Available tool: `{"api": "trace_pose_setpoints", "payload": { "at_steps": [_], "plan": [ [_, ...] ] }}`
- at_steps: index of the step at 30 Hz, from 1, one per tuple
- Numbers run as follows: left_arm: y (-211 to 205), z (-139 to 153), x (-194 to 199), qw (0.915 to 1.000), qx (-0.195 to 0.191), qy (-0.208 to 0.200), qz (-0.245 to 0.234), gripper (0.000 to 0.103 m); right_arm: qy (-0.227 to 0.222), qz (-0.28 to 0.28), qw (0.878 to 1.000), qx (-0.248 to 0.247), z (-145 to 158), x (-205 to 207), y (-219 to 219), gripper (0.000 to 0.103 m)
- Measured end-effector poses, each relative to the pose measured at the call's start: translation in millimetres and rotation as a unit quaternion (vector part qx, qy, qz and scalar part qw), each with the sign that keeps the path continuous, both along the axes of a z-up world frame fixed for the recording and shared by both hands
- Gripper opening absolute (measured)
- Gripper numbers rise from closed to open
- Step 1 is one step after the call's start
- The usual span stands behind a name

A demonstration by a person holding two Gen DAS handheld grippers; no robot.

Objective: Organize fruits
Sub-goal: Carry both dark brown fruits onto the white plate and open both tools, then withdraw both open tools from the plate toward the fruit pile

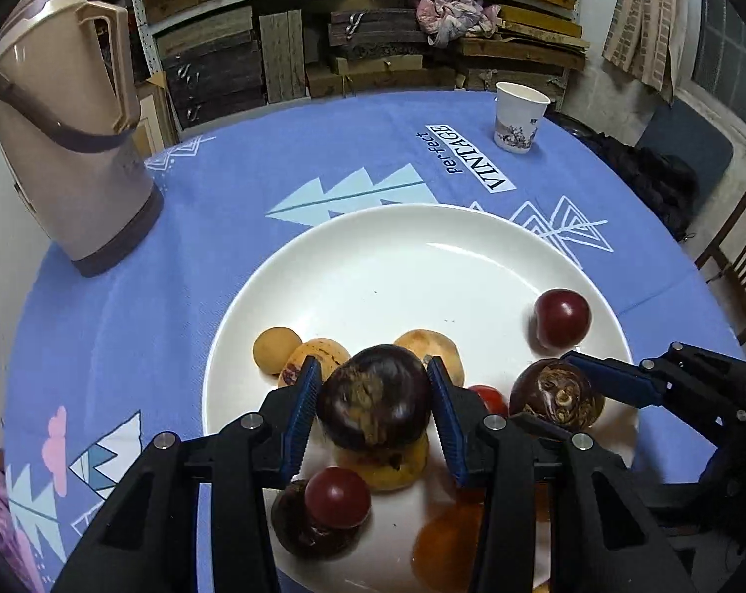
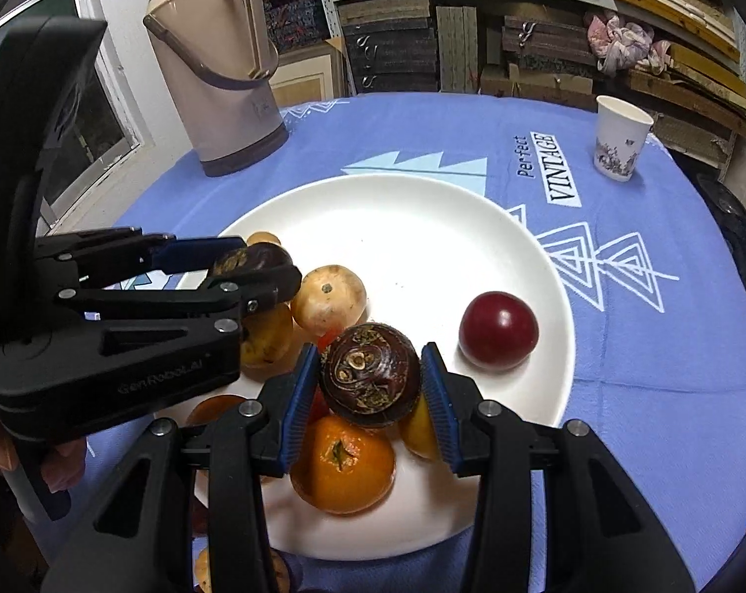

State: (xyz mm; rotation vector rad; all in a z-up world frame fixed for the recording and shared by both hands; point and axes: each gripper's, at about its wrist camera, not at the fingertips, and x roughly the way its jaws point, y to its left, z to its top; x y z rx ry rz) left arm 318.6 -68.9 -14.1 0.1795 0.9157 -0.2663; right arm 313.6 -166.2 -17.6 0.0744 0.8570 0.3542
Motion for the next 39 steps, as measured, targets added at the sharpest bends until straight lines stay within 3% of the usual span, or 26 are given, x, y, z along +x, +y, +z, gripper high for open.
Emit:
{"api": "trace_pose_setpoints", "payload": {
  "at_steps": [2, 6, 8, 12, 18, 28, 39],
  "plan": [
    [2.1, 0.4, 1.3, 0.9999, -0.010, 0.007, 0.004, 0.058, -0.002, -0.005, 1.000, -0.005, 0.4, -1.1, -0.3, 0.043],
    [2.7, 1.7, -3.7, 1.0000, 0.004, 0.000, 0.004, 0.060, -0.011, -0.011, 1.000, -0.013, 6.5, -7.8, -1.9, 0.051],
    [6.2, 5.1, -7.2, 1.0000, 0.005, -0.001, 0.008, 0.061, -0.024, -0.020, 0.999, -0.023, 12.0, -13.4, -3.0, 0.070],
    [15.8, 15.9, -21.5, 0.9999, 0.004, -0.007, 0.013, 0.070, -0.047, -0.036, 0.998, -0.019, 25.4, -31.8, -10.9, 0.082],
    [29.9, 22.5, -65.7, 0.9998, 0.004, -0.019, -0.001, 0.071, -0.060, -0.035, 0.998, -0.004, 37.5, -73.0, -20.9, 0.083],
    [42.7, -7.0, -127.2, 0.9999, 0.013, 0.001, -0.005, 0.071, -0.042, -0.037, 0.998, -0.002, 19.9, -137.2, -15.8, 0.085],
    [55.2, -20.7, -141.9, 0.9998, 0.009, 0.015, 0.009, 0.071, -0.016, -0.045, 0.999, -0.002, 0.1, -164.4, -16.7, 0.085]
  ]
}}
